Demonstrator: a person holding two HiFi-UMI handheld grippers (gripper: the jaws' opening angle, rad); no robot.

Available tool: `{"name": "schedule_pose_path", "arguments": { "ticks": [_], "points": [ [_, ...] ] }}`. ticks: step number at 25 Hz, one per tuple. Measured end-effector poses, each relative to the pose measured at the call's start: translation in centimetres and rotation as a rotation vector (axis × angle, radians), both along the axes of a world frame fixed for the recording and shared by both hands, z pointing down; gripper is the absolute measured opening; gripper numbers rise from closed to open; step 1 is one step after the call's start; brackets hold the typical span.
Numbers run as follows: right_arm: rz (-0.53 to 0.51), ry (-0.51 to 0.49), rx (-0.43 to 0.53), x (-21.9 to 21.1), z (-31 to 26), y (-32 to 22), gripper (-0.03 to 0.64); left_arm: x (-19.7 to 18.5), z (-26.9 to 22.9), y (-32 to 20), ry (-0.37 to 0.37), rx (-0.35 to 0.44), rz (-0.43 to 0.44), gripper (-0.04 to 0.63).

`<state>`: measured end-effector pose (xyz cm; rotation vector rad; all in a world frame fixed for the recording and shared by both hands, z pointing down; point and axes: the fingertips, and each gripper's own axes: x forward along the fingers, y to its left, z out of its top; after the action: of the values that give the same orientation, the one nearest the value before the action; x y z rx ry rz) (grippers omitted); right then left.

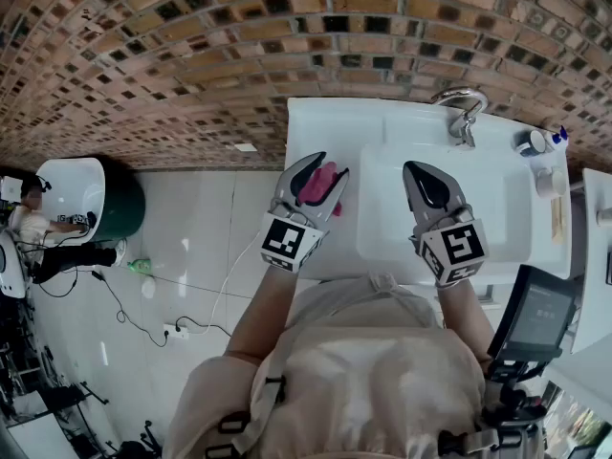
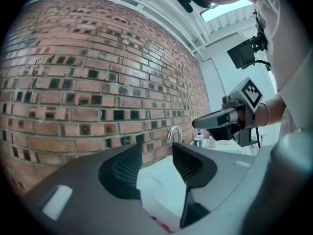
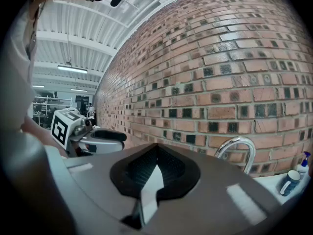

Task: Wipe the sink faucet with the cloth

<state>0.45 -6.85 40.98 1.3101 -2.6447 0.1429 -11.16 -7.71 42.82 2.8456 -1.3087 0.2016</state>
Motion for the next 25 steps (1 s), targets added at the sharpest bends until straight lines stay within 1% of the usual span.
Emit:
{"name": "schedule_pose_path", "arguments": {
  "ticks": [3,6,8,10,12,15,17,20,22,25],
  "points": [
    [0.004,0.001,-0.010,0.0,0.4,-0.2,-0.006,-0.2,2.3,-0.3,-0.046,-0.035,-0.004,0.250],
    [0.001,0.003,-0.022,-0.3,0.8,-0.1,-0.006,-0.6,5.6,-0.1,-0.094,-0.123,0.003,0.323],
    [-0.004,0.005,-0.031,-0.6,1.2,-0.1,-0.006,-1.2,7.9,0.2,-0.111,-0.184,-0.003,0.344],
    [-0.009,0.008,-0.040,-0.8,1.6,0.0,-0.006,-1.7,9.8,0.6,-0.107,-0.245,-0.019,0.344],
    [-0.012,0.010,-0.050,-1.0,2.0,0.0,-0.006,-2.2,11.8,0.9,-0.120,-0.297,-0.030,0.342],
    [-0.015,0.015,-0.068,-1.2,2.6,0.1,-0.006,-3.0,15.2,1.1,-0.179,-0.362,-0.041,0.338],
    [-0.017,0.019,-0.082,-1.3,3.0,0.2,-0.006,-3.4,17.4,1.3,-0.204,-0.420,-0.051,0.337],
    [-0.018,0.023,-0.103,-1.5,3.8,0.2,-0.006,-3.9,20.5,1.4,-0.284,-0.507,-0.043,0.337],
    [-0.013,0.025,-0.117,-1.4,4.3,0.0,-0.006,-4.0,22.2,1.1,-0.335,-0.540,-0.030,0.336],
    [-0.001,0.027,-0.135,-1.0,5.0,-0.1,-0.006,-3.8,24.7,0.9,-0.375,-0.593,-0.012,0.337]
  ]
}}
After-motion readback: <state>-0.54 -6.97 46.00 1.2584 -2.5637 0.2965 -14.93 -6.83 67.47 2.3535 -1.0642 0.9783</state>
